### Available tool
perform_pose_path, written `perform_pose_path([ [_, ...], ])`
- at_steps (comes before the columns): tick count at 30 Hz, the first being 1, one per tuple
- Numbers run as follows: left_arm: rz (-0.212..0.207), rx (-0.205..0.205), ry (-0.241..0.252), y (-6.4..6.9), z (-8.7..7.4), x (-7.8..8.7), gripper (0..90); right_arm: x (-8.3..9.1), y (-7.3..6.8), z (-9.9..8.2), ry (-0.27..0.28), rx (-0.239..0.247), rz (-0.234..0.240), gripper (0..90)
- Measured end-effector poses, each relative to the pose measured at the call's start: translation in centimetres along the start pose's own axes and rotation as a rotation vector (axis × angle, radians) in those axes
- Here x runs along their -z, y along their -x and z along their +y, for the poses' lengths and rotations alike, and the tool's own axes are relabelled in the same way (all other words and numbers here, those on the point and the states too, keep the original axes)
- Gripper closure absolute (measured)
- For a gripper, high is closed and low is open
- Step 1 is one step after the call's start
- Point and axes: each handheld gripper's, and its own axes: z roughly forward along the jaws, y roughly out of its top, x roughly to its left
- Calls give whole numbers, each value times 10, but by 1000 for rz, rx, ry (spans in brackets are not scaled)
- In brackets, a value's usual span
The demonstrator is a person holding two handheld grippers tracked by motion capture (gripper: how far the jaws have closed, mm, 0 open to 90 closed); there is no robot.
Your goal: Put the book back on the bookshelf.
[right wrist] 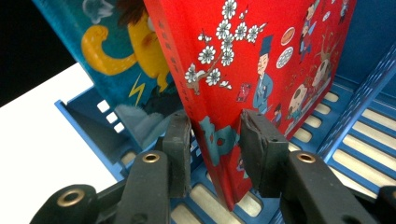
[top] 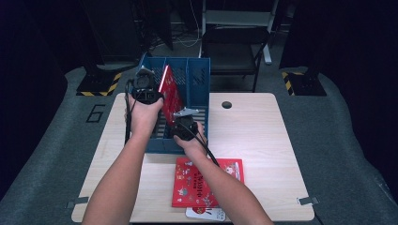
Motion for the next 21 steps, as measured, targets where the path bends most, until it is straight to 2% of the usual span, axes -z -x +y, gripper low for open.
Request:
perform_pose_path([
  [1,1,-1,-4,1,1,0,798,-1,-1,1,6,-15,-8,647],
  [2,6,1,2,2,1,-1,798,-2,2,2,-4,-4,-2,648],
  [3,9,-9,1,2,1,-2,798,-3,2,2,1,-13,-7,650],
  [5,10,-4,0,3,2,-2,797,-4,5,4,-1,3,-3,652],
  [6,9,2,1,3,2,-2,797,-4,5,4,-2,-12,-10,653],
  [7,10,15,7,4,3,-3,798,-5,6,5,-4,-5,-12,654],
  [9,14,-1,6,4,4,-3,798,-6,7,8,-12,-5,-9,656],
  [11,17,8,16,4,5,-4,798,-7,7,10,-17,-10,-10,656],
  [12,21,-2,12,4,6,-4,798,-7,6,11,-19,-15,-10,658],
  [16,29,3,15,6,8,-7,798,-11,8,14,-21,-18,-18,663],
  [17,30,4,16,6,8,-8,798,-13,10,14,-11,3,-20,663],
  [20,28,10,15,5,8,-11,798,-15,12,14,-21,-15,-19,665],
  [21,27,10,12,5,9,-12,798,-16,13,15,-17,2,-23,665],
])
